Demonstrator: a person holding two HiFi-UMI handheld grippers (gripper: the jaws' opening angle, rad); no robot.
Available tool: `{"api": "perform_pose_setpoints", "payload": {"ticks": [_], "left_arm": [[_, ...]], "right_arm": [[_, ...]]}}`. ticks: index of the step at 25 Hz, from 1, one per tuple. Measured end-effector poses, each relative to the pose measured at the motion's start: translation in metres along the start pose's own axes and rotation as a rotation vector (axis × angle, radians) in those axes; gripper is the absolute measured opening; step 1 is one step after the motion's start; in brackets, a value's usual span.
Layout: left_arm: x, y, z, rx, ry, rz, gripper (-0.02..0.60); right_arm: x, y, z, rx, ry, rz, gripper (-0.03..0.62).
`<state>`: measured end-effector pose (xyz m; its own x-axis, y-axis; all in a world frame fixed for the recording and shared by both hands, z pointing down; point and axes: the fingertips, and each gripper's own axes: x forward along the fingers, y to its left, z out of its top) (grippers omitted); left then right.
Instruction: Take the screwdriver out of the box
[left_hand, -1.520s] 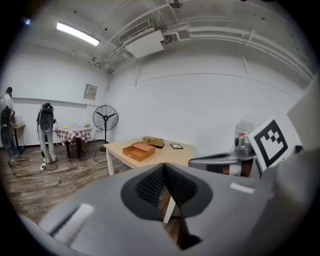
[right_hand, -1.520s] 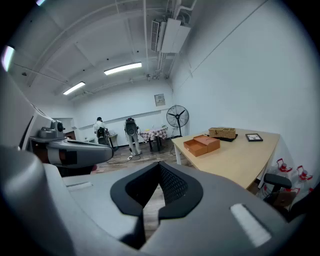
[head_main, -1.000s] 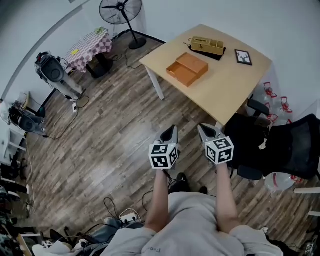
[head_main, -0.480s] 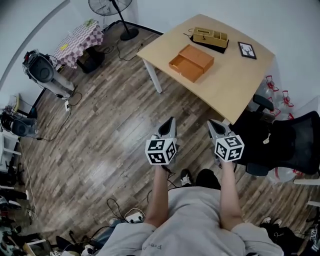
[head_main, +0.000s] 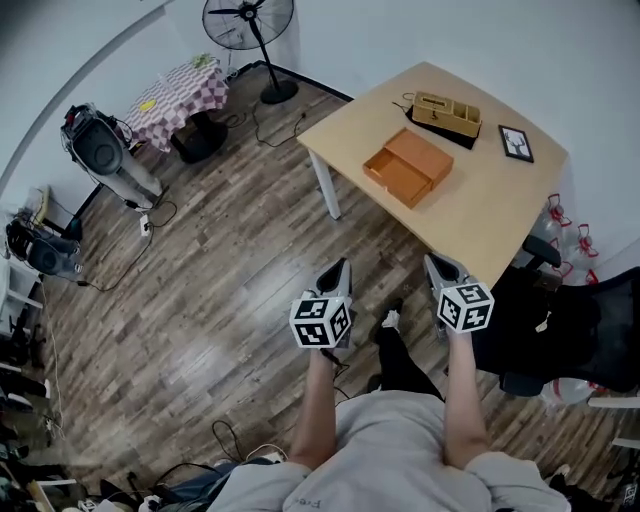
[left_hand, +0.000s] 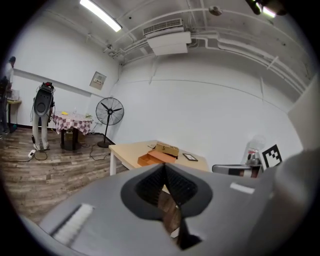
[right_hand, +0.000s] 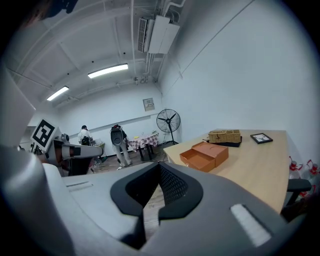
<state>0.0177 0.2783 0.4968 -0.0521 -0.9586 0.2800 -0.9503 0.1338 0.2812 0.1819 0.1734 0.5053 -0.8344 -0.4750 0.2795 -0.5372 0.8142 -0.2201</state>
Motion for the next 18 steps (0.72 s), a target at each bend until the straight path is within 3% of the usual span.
{"api": "perform_pose_setpoints", "payload": {"ticks": [11,14,18], "left_arm": [[0.111,0.066,0.061,-0.017,-0.015,0.016,0.054],[0.138,0.078,0.08,0.045,-0.014,0.031,0.054],[0.184,0.089,0.104,0.076,-0.028,-0.003,0.054]], "right_arm": [[0.135,-0.037,0.046,-0.012,0.025,0.067,-0.002],[0.17,-0.048,0.063,0.004,0.038,0.084,-0.003],[0.214,-0.067,0.077,0.017,0.048,0.088,-0.002]]}}
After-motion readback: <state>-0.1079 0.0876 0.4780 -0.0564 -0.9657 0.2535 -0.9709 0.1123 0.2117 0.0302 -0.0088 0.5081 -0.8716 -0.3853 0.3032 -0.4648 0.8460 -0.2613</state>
